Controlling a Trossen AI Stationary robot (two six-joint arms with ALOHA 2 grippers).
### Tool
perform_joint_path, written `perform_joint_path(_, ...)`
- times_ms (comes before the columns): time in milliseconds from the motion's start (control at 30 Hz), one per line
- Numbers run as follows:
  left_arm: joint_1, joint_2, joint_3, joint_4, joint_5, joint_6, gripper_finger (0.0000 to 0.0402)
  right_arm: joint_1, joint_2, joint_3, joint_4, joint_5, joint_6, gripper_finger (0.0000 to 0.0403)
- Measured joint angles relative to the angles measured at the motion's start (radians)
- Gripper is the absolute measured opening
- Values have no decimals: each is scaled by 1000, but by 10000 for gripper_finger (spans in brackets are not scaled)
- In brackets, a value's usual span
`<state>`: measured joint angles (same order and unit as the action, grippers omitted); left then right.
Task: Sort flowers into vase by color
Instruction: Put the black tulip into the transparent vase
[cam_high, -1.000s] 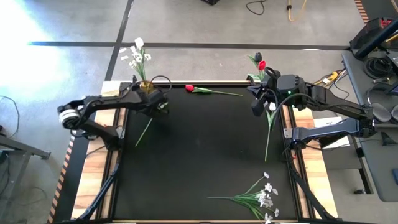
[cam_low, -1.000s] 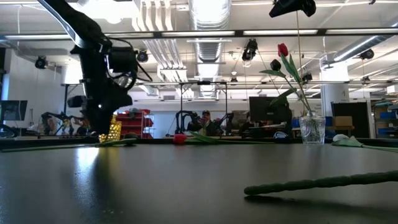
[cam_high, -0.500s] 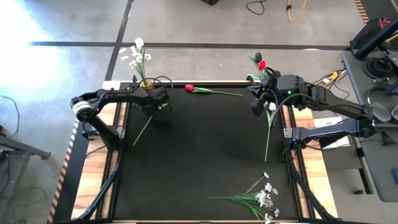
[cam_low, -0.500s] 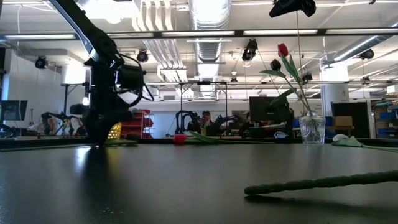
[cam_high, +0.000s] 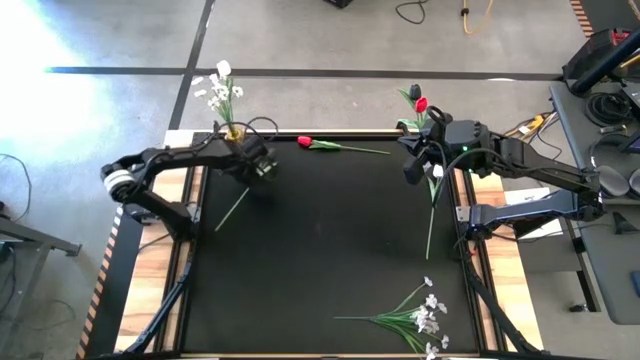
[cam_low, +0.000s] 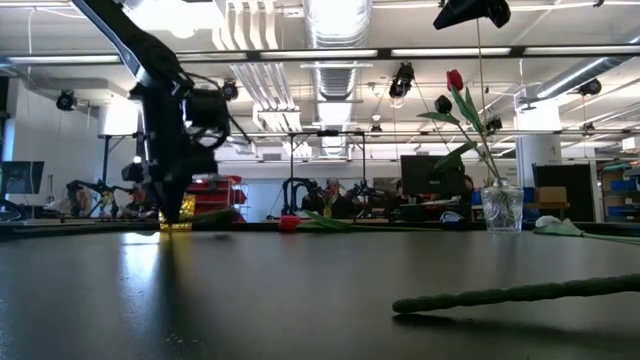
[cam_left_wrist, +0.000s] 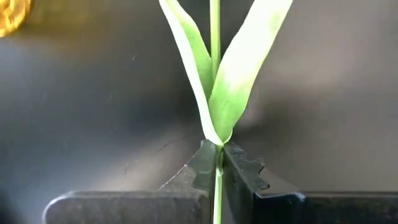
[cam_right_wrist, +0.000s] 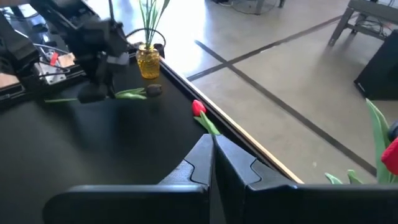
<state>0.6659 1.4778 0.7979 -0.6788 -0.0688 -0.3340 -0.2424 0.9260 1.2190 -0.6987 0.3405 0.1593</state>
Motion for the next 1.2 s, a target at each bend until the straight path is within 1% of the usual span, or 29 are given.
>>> perform_joint_path(100,-3,-77,0,30,55,-9,2,0,0,0,-4,-11,18,9)
perform_joint_path(200,-7,-164,-7,133,135,-26,1,0,5,-14,-9,-29,27,9)
perform_joint_path(267,-13,-220,-14,243,169,-39,1,0,8,-36,-5,-42,21,9)
perform_joint_path(367,-35,-282,-21,418,190,-90,1,0,13,-83,47,-108,13,9)
perform_joint_path(533,-95,-314,-17,707,220,-101,0,0,13,-186,213,-209,45,9)
perform_joint_path(700,-182,-285,-5,921,221,-88,0,0,23,-275,447,-289,95,9)
perform_joint_path(800,-225,-244,17,1007,237,-47,0,0,42,-296,532,-296,103,9)
perform_joint_path(867,-238,-200,53,1039,283,-22,0,-1,62,-296,563,-288,114,9)
perform_joint_path(1000,-249,-92,154,1043,402,24,0,-7,111,-275,605,-288,130,13)
perform_joint_path(1100,-251,-11,239,1043,482,56,0,-7,147,-238,614,-288,143,30)
perform_joint_path(1200,-253,59,316,1045,553,64,0,-7,173,-197,613,-288,173,59)
